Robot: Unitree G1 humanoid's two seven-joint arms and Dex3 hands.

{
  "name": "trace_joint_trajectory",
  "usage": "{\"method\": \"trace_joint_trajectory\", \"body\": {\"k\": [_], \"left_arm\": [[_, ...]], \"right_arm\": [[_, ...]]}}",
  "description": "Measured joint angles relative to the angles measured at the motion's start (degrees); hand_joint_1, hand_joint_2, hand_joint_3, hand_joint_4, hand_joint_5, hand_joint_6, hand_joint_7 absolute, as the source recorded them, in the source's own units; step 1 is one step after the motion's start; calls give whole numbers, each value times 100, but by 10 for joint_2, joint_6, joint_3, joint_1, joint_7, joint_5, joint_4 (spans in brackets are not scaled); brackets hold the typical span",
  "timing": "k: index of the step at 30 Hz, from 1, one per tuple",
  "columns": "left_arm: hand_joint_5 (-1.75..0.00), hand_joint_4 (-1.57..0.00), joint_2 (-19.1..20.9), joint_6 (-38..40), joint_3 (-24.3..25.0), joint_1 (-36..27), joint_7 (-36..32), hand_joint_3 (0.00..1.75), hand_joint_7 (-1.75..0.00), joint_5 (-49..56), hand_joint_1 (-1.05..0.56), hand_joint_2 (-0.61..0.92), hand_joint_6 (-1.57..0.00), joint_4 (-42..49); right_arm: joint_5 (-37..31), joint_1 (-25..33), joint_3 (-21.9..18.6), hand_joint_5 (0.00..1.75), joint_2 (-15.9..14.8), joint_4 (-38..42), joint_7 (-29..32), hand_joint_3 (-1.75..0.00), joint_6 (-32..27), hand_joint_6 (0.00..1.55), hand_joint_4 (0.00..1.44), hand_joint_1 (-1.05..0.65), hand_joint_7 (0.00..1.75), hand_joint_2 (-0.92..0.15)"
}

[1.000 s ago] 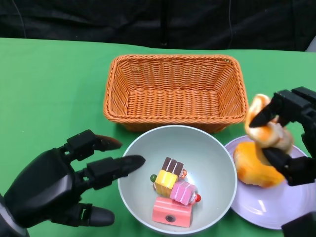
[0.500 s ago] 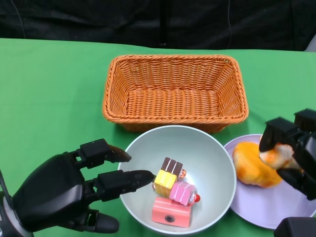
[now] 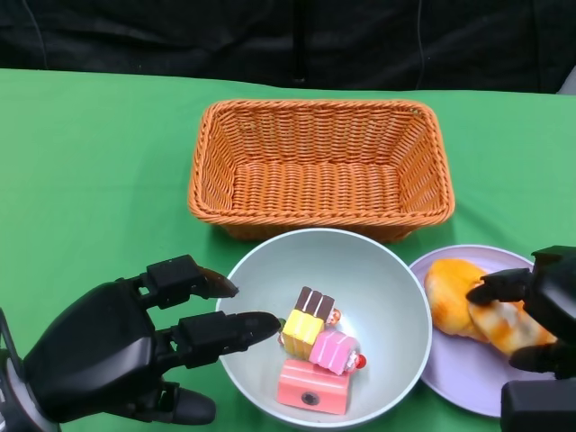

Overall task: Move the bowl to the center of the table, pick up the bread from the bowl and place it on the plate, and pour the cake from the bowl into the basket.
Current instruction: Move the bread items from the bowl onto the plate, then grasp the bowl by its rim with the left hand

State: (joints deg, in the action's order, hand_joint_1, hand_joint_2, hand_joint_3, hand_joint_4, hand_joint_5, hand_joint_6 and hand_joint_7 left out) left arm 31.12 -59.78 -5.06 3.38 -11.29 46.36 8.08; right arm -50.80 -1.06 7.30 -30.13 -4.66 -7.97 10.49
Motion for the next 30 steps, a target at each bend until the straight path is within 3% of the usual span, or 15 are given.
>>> {"method": "trace_joint_trajectory", "body": {"k": [9, 15, 22, 30], "left_arm": [[-70, -19, 30, 7, -20, 7, 1, 11, -4, 22, -69, 92, -47, 0], [-70, -17, 45, 16, -35, 18, -7, 5, -2, 79, -72, 92, -45, -8], [-72, -18, 47, 43, -70, 43, -33, 5, -3, 141, -61, 92, -47, -11], [-82, -33, 47, 79, -149, 113, -71, 2, -8, 213, -49, 88, -62, 30]], "right_arm": [[-26, 28, 15, 39, 0, -58, -12, -27, -44, 9, 0, -90, 0, -92], [7, 48, 10, 40, 11, -82, 1, -29, -49, 8, 1, -89, 0, -92], [75, 68, -8, 50, 47, -111, 50, -42, -30, 8, 2, -71, 1, -92], [130, 91, -19, 61, 82, -142, 89, -38, 6, 17, 10, -62, 6, -92]]}}
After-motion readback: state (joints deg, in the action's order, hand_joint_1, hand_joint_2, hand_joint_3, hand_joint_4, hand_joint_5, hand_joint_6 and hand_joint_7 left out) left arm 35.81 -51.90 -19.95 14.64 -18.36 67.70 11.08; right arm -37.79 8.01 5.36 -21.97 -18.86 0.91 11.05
